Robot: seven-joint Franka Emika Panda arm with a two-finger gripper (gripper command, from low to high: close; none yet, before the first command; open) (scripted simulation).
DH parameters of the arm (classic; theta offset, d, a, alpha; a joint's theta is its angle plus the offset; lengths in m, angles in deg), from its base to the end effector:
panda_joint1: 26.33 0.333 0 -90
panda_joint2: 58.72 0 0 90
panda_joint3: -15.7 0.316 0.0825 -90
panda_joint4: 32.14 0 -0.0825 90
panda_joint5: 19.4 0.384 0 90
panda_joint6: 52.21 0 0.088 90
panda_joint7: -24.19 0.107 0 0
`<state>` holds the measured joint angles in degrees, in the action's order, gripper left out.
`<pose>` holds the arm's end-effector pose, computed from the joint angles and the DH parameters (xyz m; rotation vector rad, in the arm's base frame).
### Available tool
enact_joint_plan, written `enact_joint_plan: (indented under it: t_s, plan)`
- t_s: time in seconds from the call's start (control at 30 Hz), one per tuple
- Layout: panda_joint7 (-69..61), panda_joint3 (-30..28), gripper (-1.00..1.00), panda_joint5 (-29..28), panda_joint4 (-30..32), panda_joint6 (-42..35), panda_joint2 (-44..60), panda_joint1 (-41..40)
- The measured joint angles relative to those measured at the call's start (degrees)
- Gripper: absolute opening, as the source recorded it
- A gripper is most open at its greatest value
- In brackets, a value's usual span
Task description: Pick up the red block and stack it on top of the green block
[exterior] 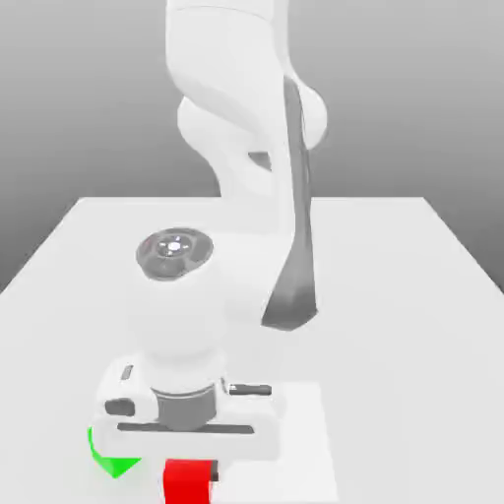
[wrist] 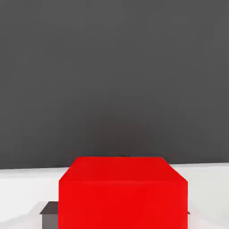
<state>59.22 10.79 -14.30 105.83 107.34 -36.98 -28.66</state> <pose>0.4873 -0.0685 0.1579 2.8836 -1.2450 -0.0001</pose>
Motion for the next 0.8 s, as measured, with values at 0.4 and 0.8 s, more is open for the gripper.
enact_joint_plan:
  t_s: [0.4,0.8]
  plan:
    - [18.0,-7.3,-1.0,-1.1,5.4,-8.9,-14.2,-1.8]
    - [25.3,-7.8,1.0,2.8,7.3,-1.4,-8.4,-5.7]
